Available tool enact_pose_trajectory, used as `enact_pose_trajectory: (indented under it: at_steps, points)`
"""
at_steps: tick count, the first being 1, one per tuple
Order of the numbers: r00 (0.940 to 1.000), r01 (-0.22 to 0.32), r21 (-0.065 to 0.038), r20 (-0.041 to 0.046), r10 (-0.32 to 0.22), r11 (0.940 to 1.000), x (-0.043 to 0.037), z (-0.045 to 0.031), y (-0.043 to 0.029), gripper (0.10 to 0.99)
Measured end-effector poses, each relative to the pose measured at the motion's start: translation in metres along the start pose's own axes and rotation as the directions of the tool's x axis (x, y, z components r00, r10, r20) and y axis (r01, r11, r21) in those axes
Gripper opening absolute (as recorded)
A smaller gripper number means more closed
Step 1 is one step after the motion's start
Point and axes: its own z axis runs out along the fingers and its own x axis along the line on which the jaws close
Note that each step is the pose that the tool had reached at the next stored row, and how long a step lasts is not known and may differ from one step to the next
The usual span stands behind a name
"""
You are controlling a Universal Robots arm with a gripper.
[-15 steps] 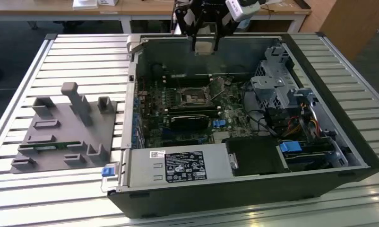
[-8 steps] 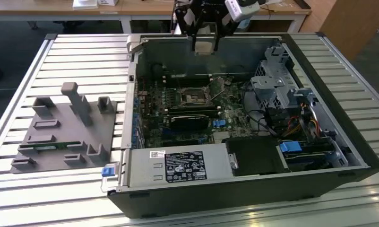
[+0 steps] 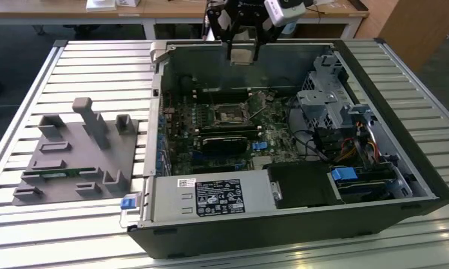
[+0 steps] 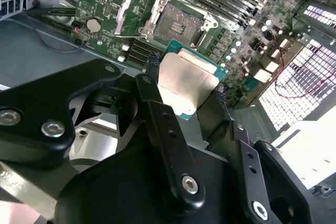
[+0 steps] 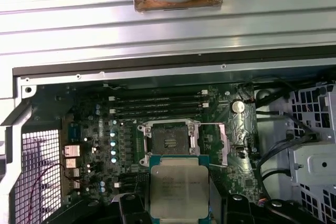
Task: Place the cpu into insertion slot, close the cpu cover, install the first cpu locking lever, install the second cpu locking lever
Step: 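Place the cpu into insertion slot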
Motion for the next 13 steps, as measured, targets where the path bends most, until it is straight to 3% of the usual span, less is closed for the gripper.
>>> enact_pose_trajectory:
  at_steps: [13]
  points:
    - [0.9987, -0.052, -0.001, 0.0046, 0.052, 0.9987, 0.0013, 0.0001, -0.0001, 0.537]
